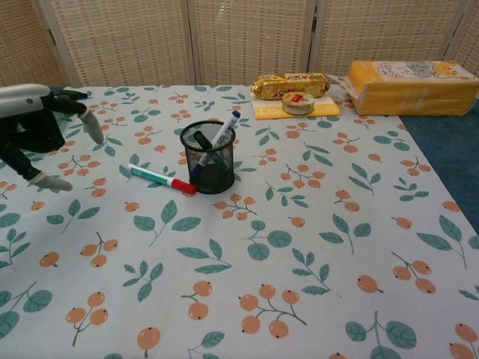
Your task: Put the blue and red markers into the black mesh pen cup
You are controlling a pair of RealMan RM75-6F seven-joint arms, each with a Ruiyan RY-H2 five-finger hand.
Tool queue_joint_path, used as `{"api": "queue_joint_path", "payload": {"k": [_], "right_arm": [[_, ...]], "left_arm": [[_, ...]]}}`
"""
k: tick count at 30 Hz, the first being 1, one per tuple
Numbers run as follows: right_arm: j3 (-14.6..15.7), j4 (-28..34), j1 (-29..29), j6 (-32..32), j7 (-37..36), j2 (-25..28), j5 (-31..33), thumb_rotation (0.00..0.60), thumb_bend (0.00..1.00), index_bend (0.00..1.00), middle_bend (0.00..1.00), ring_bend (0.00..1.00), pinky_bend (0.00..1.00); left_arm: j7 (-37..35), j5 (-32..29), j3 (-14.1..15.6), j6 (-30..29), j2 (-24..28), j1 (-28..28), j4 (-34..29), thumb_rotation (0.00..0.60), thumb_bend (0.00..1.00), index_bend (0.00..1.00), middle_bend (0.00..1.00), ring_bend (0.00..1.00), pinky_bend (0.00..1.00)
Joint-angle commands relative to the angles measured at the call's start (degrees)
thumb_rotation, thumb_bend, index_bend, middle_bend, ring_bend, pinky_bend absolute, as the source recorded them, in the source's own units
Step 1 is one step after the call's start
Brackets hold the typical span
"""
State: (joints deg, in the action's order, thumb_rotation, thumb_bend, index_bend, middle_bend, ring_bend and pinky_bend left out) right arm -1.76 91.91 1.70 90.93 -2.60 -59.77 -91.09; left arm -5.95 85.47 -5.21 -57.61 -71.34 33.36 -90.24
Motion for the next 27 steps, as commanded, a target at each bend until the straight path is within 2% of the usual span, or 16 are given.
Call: {"api": "queue_joint_path", "payload": {"k": [1, 5, 13, 27], "right_arm": [[0.0, 0.0, 0.0, 0.0, 0.4, -0.2, 0.1, 0.600, 0.19, 0.06, 0.06, 0.03, 0.00], [-0.1, 0.2, -0.3, -0.7, 1.0, -0.3, 0.6, 0.600, 0.19, 0.06, 0.06, 0.03, 0.00], [-0.1, 0.2, -0.5, -0.9, 1.3, -0.3, 0.7, 0.600, 0.19, 0.06, 0.06, 0.03, 0.00], [-0.1, 0.3, -0.5, -0.8, 1.3, -0.3, 1.0, 0.600, 0.19, 0.06, 0.06, 0.03, 0.00]], "left_arm": [[0.2, 1.0, -0.2, 2.9, -3.6, 3.2, 4.5, 0.600, 0.17, 0.42, 1.00, 0.93, 0.99], [0.6, 1.7, -0.6, 5.1, -6.2, 5.9, 8.5, 0.600, 0.22, 0.43, 1.00, 0.93, 0.99], [1.1, 0.8, -1.1, 7.9, -8.7, 9.3, 12.0, 0.600, 0.32, 0.45, 1.00, 0.93, 0.99], [-2.4, 2.4, 0.3, 11.0, -14.6, 14.0, 21.0, 0.600, 0.34, 0.46, 1.00, 0.93, 0.99]]}}
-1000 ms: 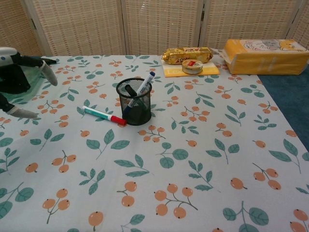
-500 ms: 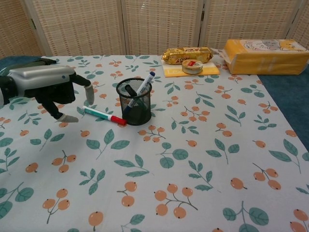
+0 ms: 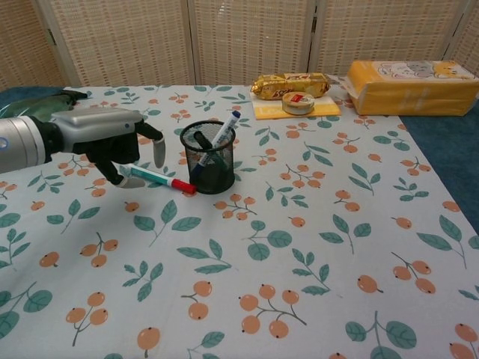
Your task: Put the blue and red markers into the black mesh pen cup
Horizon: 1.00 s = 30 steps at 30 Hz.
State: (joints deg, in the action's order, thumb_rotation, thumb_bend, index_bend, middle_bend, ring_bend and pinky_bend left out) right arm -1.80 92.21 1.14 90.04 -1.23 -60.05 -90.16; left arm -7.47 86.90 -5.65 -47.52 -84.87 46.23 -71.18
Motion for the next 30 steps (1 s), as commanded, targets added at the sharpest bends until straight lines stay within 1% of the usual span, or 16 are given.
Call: {"api": "queue_joint_path", "payload": {"k": [1, 11, 23, 30], "right_arm": [[-0.1, 0.0, 0.1, 0.1, 0.0, 0.0, 0.2, 0.600, 0.19, 0.06, 0.06, 0.03, 0.00], [-0.6, 0.1, -0.4, -0.9, 0.4, -0.1, 1.7, 0.600, 0.19, 0.06, 0.06, 0.03, 0.00], [-0.6, 0.1, -0.4, -1.0, -0.4, 0.3, 1.9, 0.600, 0.19, 0.06, 0.06, 0.03, 0.00], [-0.8, -0.1, -0.3, -0.9, -1.4, 0.7, 2.3, 0.600, 0.19, 0.06, 0.06, 0.03, 0.00]], "left_arm": [[-1.3, 1.3, 1.1, 1.4, -1.4, 1.6, 2.8, 0.600, 0.34, 0.46, 1.00, 0.93, 0.99], [-6.3, 3.4, 3.1, 5.5, -3.9, 6.0, 9.6, 0.600, 0.34, 0.46, 1.00, 0.93, 0.99], [-7.9, 2.5, 3.4, 6.2, -4.2, 7.9, 11.1, 0.600, 0.34, 0.45, 1.00, 0.93, 0.99], [-9.0, 2.1, 3.3, 7.0, -5.7, 9.3, 13.7, 0.600, 0.34, 0.45, 1.00, 0.93, 0.99]]}}
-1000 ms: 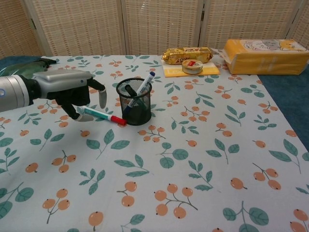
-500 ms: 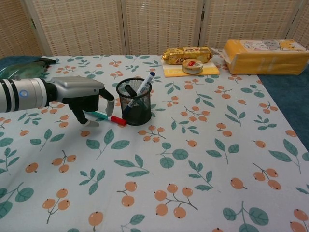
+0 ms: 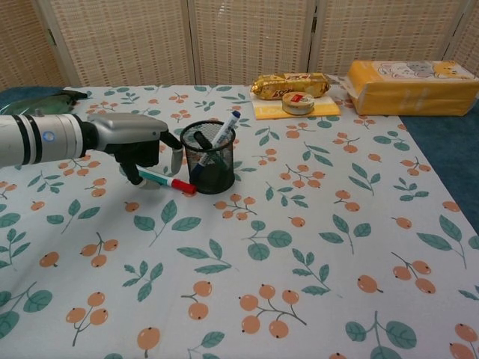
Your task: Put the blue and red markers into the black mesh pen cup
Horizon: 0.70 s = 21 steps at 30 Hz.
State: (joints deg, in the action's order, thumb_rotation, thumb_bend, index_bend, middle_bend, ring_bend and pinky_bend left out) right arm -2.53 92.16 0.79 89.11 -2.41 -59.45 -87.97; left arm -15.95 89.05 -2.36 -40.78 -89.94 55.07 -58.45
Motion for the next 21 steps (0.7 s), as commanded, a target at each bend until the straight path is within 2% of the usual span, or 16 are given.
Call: {"api": "queue_joint_path", "payload": {"k": [1, 21], "right_arm": [[-0.1, -0.1, 0.0, 0.0, -0.3, 0.1, 0.2, 0.600, 0.19, 0.06, 0.06, 0.03, 0.00], [-0.4, -0.2, 0.1, 0.1, -1.4, 0.5, 0.8, 0.600, 0.19, 0.06, 0.06, 0.03, 0.00]], "left_arm": [[-0.7, -0.1, 0.1, 0.4, -0.8, 0.7, 1.4, 0.600, 0.34, 0.45, 1.00, 0.93, 0.99], [-7.6, 1.6, 2.9, 1.6, -5.2, 3.1, 11.0, 0.600, 0.35, 0.47, 1.00, 0.93, 0.99]]}}
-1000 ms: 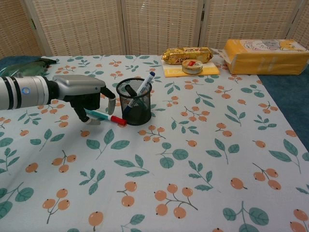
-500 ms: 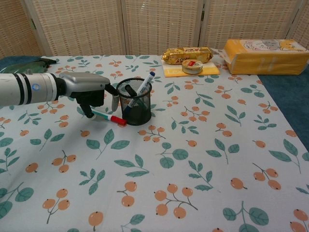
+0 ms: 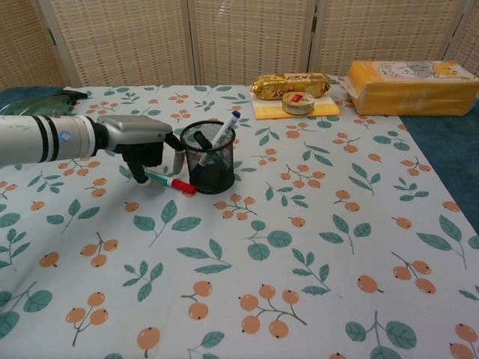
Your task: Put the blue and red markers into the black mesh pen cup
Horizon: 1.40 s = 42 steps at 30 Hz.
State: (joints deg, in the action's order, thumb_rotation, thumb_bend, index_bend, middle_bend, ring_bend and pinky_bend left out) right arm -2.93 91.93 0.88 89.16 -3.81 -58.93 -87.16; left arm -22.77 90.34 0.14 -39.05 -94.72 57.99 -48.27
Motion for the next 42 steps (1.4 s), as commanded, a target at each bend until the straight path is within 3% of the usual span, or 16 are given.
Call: {"api": "queue_joint_path", "payload": {"k": [1, 19, 27, 32, 42], "right_arm": [[0.0, 0.0, 0.0, 0.1, 0.0, 0.0, 0.0, 0.600, 0.19, 0.06, 0.06, 0.03, 0.00], [-0.1, 0.1, 0.1, 0.3, 0.4, -0.1, 0.0, 0.600, 0.19, 0.06, 0.06, 0.03, 0.00], [-0.2, 0.1, 0.1, 0.4, 0.4, -0.2, 0.1, 0.600, 0.19, 0.06, 0.06, 0.03, 0.00], [-0.1, 0.1, 0.3, 0.7, -0.1, 0.0, -0.2, 0.600, 0.19, 0.06, 0.06, 0.03, 0.00], [0.2, 0.0, 0.0, 0.5, -0.7, 0.1, -1.1, 0.600, 0.19, 0.06, 0.06, 0.03, 0.00]], "left_arm": [[-1.2, 0.4, 0.5, -0.2, -0.7, 0.2, 1.4, 0.600, 0.35, 0.48, 1.00, 0.93, 0.99], [-7.2, 1.7, 2.7, -2.3, -3.7, -0.1, 8.1, 0.600, 0.37, 0.56, 1.00, 0.95, 1.00], [-7.1, 1.4, 2.5, -3.9, -1.8, -0.3, 6.0, 0.600, 0.38, 0.59, 1.00, 0.95, 1.00], [-5.0, -1.9, 0.1, -6.4, 4.3, -2.4, -2.5, 0.600, 0.38, 0.59, 1.00, 0.95, 1.00], [-2.4, -21.5, -11.1, -11.2, 24.9, -10.5, -30.8, 0.600, 0.38, 0.58, 1.00, 0.96, 1.00]]}}
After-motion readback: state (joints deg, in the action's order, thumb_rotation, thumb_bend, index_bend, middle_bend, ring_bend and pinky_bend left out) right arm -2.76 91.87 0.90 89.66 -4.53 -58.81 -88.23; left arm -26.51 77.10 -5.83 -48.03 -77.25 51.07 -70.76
